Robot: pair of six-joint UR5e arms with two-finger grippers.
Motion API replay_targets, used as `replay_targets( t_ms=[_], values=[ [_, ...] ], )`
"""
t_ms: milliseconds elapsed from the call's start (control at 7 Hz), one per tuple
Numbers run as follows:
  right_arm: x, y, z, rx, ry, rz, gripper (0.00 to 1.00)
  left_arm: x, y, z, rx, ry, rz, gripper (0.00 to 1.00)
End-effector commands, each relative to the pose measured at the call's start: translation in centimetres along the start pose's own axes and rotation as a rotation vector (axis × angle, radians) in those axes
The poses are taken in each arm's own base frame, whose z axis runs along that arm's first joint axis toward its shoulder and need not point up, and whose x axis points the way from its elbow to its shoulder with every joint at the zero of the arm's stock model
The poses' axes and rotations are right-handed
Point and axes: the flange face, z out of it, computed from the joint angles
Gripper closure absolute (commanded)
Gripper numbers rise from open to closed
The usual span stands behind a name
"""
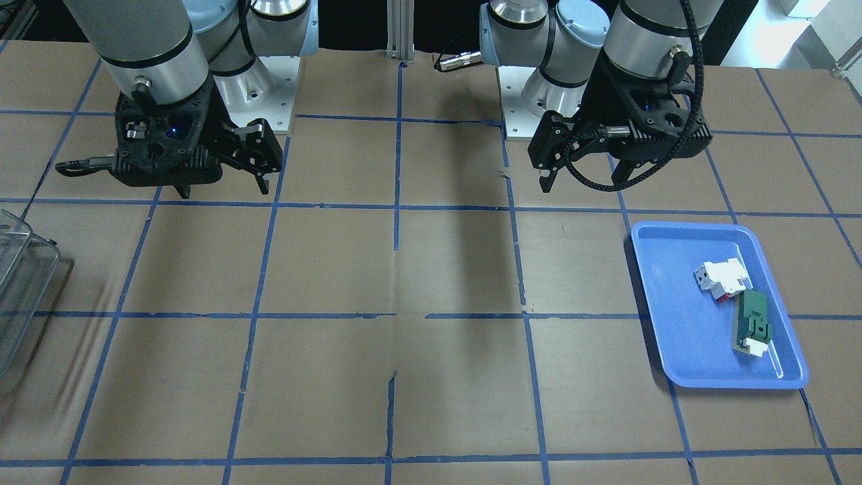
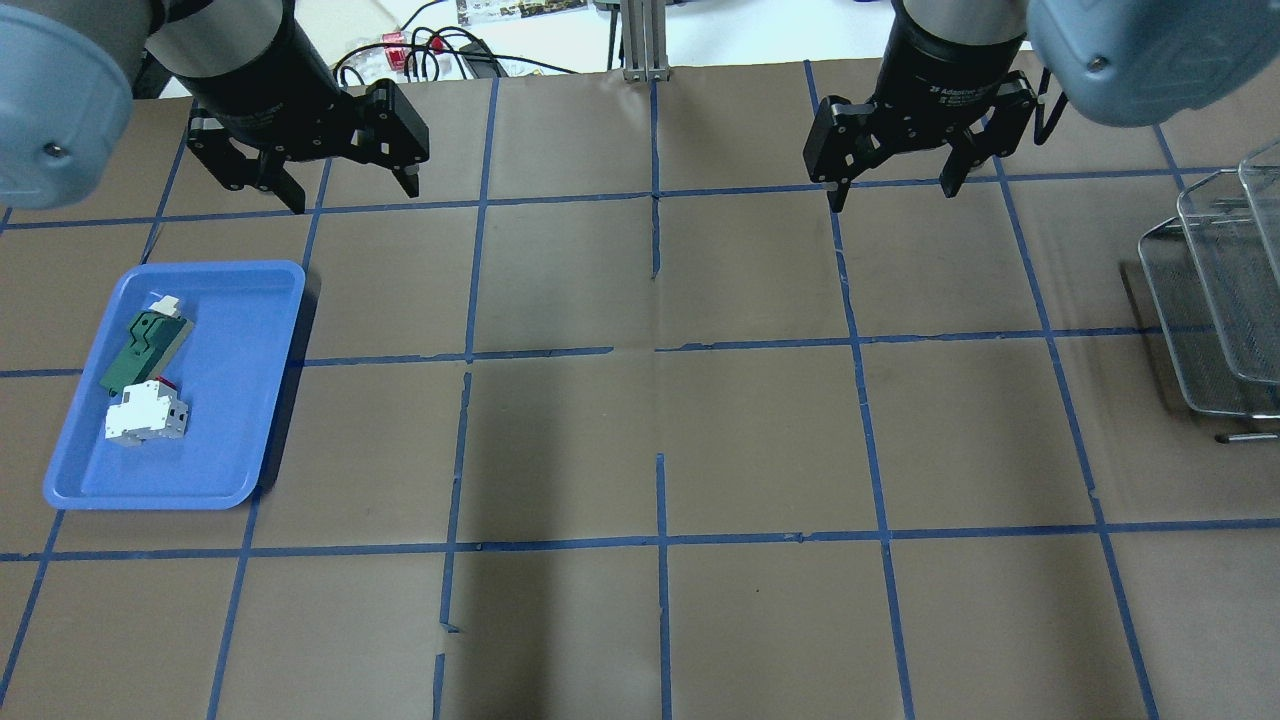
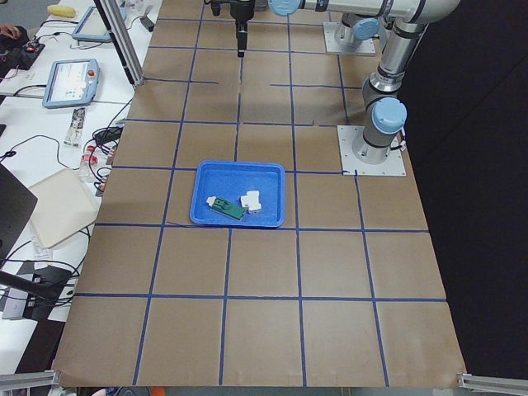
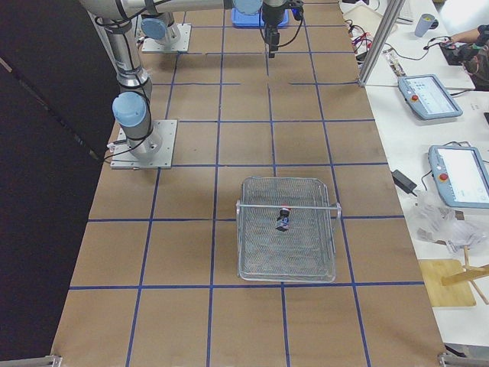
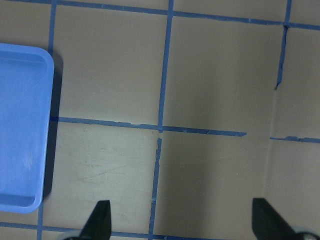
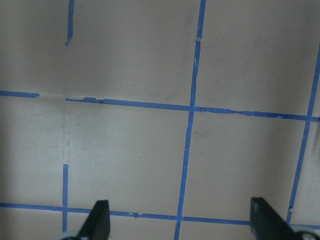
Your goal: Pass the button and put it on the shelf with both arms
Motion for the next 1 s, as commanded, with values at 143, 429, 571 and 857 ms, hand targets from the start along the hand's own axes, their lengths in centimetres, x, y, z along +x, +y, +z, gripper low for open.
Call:
replay_targets(
  t_ms=[143, 429, 571, 857],
  values=[
    [1.07, -0.04, 0.09, -0.004, 0.003, 0.014, 0.0, 0.01, 0.37, 0.16, 0.0, 0.001, 0.012, 0.0],
    [1.23, 0.01, -0.14, 0.0, 0.003, 0.017, 0.0, -0.56, 0.17, 0.08, 0.003, 0.003, 0.02, 0.0],
    [0.91, 0.08, -0.15, 0.0, 0.003, 0.011, 0.0, -0.71, 0.07, 0.17, 0.001, 0.003, 0.019, 0.0],
    [0.91, -0.02, 0.02, -0.003, 0.003, 0.011, 0.0, -0.8, 0.09, 0.26, -0.001, -0.007, 0.019, 0.0]
  ],
)
